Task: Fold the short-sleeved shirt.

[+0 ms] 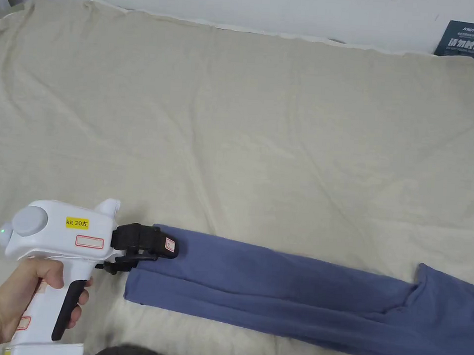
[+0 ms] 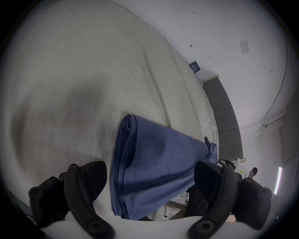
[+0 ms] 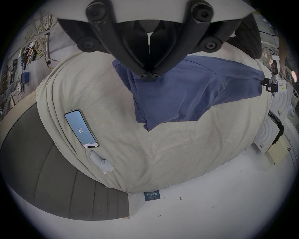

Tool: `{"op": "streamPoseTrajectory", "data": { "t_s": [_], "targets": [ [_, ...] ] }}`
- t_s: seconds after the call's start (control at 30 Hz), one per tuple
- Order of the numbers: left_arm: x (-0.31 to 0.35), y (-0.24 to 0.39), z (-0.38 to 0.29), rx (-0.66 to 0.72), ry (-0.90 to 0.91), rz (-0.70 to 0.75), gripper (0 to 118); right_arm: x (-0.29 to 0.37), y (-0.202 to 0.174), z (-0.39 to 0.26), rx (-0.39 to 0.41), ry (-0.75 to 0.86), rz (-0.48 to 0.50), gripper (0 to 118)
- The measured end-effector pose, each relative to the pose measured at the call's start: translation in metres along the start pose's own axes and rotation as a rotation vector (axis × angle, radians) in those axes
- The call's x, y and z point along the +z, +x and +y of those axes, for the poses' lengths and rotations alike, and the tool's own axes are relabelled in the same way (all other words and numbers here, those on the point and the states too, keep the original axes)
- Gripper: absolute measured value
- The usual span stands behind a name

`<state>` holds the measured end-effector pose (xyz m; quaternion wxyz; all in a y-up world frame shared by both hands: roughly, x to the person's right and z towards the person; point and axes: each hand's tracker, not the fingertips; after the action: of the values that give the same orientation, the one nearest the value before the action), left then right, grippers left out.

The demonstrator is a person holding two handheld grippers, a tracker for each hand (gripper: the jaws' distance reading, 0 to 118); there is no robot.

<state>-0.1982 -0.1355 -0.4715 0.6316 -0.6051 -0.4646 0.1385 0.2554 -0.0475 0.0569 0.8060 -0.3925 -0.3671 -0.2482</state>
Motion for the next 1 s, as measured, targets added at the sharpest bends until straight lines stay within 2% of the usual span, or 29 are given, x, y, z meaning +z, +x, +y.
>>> {"op": "streamPoseTrajectory", "data": {
  "t_s": [0.13,0.2,0.23,0.27,0.3,0.33,0.37,0.4,0.43,0.53,0.77,1.0],
  "targets": [
    [-0.017,-0.015,0.006,0.156,-0.112,-0.268,112,-0.003,-0.005,0.001,-0.009,0.003,0.0,0],
    [-0.024,-0.01,-0.001,0.147,-0.098,-0.267,110,-0.002,-0.008,0.001,-0.013,-0.002,0.014,0],
    [-0.025,-0.008,-0.001,0.135,-0.101,-0.263,102,-0.001,-0.011,0.0,-0.007,-0.002,0.018,0],
    [-0.02,-0.004,-0.002,0.109,-0.079,-0.236,79,0.001,-0.013,0.0,0.01,-0.003,0.028,0],
    [-0.015,-0.012,0.004,0.09,-0.064,-0.203,8,0.002,-0.016,0.0,0.027,-0.002,0.026,0],
    [-0.016,-0.012,0.006,0.076,-0.059,-0.145,2,0.003,-0.017,-0.001,0.04,0.001,0.023,0],
    [-0.018,-0.015,0.005,0.036,-0.031,0.039,2,0.003,-0.018,0.0,0.052,0.0,0.024,0],
    [-0.019,-0.026,-0.002,0.036,-0.058,0.063,2,0.003,-0.019,0.001,0.057,0.0,0.026,0],
    [-0.02,-0.024,-0.007,0.093,-0.107,-0.088,2,0.004,-0.019,0.001,0.057,0.004,0.026,0],
    [-0.016,-0.006,-0.02,0.033,-0.004,0.009,2,0.007,-0.016,0.004,0.036,0.023,0.054,0],
    [0.018,-0.01,-0.015,0.101,0.054,0.061,2,0.015,-0.015,0.009,0.028,0.077,0.098,0],
    [0.092,-0.027,-0.011,0.156,0.176,0.209,2,0.015,-0.016,0.01,0.054,0.119,0.083,0]
  ]
}}
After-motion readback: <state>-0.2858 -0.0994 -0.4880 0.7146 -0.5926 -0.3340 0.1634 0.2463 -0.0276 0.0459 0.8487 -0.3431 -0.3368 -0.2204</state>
